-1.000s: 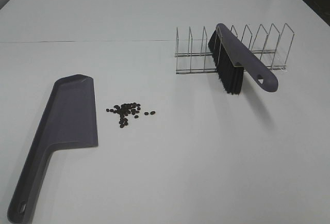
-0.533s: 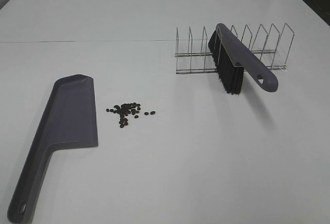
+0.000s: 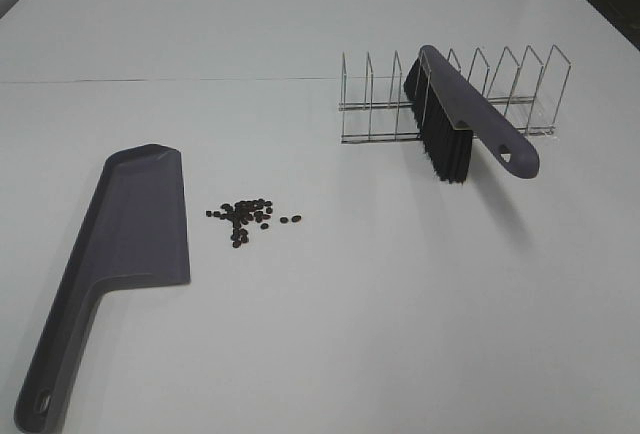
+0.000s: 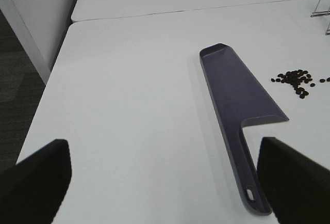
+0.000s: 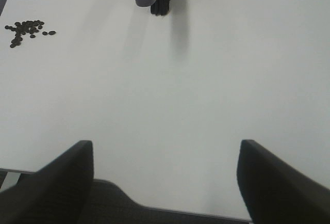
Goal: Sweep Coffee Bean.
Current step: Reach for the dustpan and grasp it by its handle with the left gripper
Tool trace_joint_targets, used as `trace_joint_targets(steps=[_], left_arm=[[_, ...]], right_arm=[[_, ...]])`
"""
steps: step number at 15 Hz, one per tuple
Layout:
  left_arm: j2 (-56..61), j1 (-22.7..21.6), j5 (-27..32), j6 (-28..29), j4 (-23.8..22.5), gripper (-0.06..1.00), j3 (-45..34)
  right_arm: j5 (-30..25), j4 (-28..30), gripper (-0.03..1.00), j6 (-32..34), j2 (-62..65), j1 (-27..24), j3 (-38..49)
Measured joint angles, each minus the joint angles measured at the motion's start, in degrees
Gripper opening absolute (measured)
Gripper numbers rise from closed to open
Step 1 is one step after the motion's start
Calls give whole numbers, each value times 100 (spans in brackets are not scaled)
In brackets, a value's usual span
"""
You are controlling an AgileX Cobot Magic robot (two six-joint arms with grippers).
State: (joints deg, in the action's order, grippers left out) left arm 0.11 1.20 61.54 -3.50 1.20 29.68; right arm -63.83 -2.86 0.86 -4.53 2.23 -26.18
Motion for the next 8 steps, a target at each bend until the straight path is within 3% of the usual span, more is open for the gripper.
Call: trace_joint_targets(steps=[8], left_arm=[[0, 0, 0, 11, 0, 89, 0]], right_arm=[[0, 0, 78, 0, 0, 0, 0]])
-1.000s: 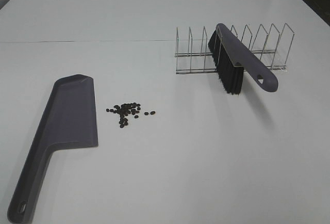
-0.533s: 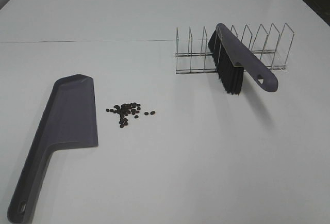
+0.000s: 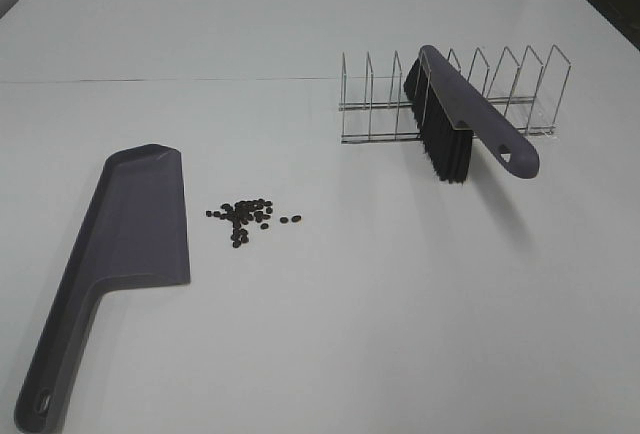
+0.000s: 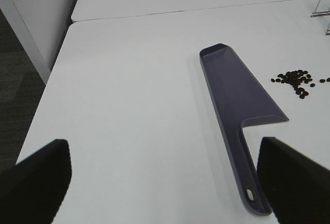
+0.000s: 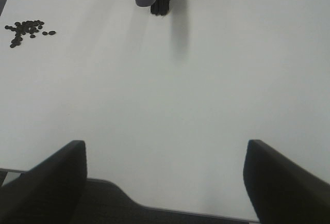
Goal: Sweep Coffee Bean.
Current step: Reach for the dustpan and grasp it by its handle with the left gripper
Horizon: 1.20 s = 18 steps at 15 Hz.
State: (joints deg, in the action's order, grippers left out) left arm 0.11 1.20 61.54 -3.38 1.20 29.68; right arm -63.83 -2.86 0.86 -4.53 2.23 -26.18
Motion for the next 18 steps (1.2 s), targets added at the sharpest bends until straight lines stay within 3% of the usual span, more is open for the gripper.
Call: trace_joint_targets(steps=[9, 18], left_arm=[[-149, 0, 0, 286, -120, 89, 0], [-2681, 0, -11, 338, -120, 89, 6]], right_arm=[[0, 0, 78, 0, 0, 0, 0], [0, 0, 78, 0, 0, 0, 0]])
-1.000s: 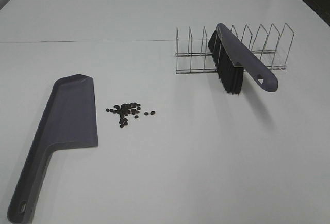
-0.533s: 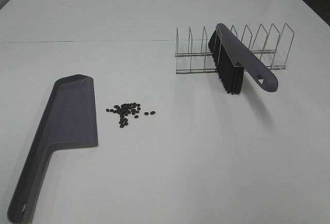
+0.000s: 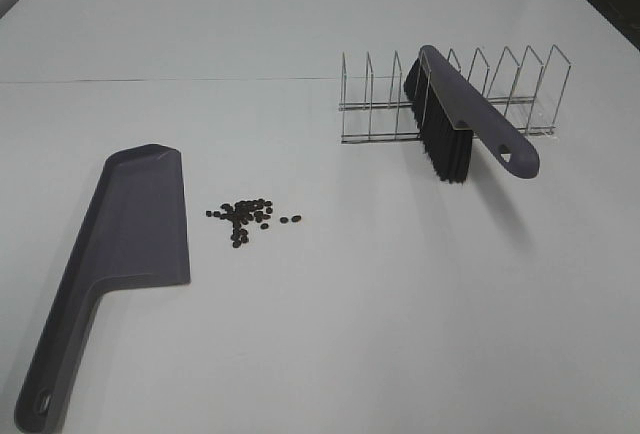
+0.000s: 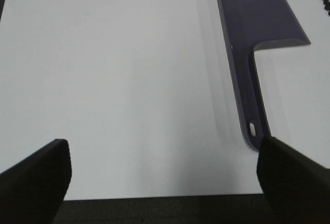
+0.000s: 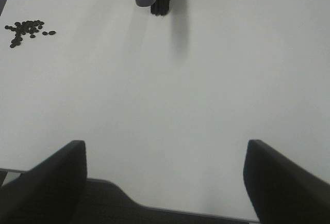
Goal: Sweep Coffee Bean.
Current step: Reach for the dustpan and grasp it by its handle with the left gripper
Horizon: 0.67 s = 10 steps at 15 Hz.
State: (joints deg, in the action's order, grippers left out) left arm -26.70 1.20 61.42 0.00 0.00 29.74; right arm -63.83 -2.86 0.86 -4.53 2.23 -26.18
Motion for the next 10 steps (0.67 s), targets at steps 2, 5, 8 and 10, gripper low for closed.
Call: trace_joint_targets(steps=[2, 5, 8, 10], left_arm=[[-441, 0, -17, 120, 0, 89, 97], [-1627, 0, -246, 487, 40, 89, 350], [-2418, 0, -441, 521, 350, 88, 361], [-2974, 0, -768, 447, 831, 88, 361]], right_arm=[[0, 0, 78, 0, 0, 0, 0], [0, 0, 78, 0, 0, 0, 0], [0, 0, 78, 0, 0, 0, 0], [0, 0, 78, 0, 0, 0, 0]])
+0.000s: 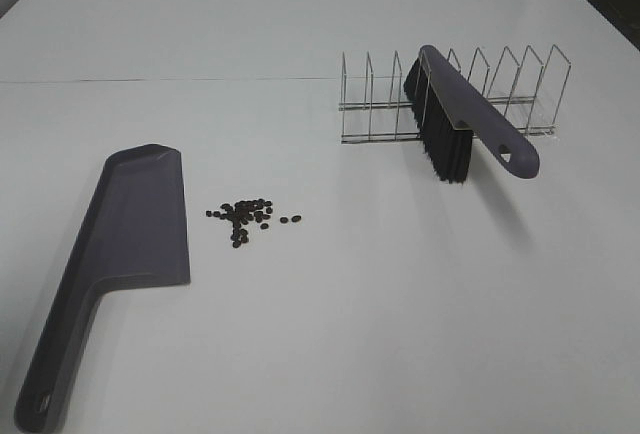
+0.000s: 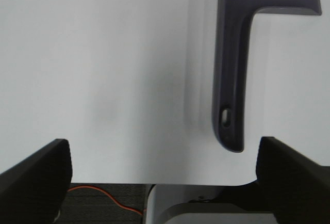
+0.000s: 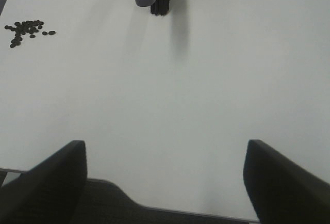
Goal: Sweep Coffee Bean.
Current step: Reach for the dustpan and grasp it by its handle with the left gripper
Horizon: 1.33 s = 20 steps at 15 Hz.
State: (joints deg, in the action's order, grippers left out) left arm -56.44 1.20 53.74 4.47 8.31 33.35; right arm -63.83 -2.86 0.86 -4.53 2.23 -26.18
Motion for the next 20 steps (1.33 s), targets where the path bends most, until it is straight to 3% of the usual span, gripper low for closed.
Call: trace_joint_targets(steps=[3, 8, 12, 15, 20], left_arm=[[-814, 0, -504, -235, 613, 88, 0], [-1530, 40, -613, -235, 665, 88, 6], [-1839, 653, -980, 143, 710, 88, 6], [-2108, 854, -991, 390, 716, 88, 46], [-2739, 980, -934, 516, 602, 88, 756]], right_arm=[[0, 0, 78, 0, 0, 0, 0], [0, 0, 78, 0, 0, 0, 0], [0, 0, 78, 0, 0, 0, 0], [0, 0, 78, 0, 0, 0, 0], [0, 0, 78, 0, 0, 0, 0]])
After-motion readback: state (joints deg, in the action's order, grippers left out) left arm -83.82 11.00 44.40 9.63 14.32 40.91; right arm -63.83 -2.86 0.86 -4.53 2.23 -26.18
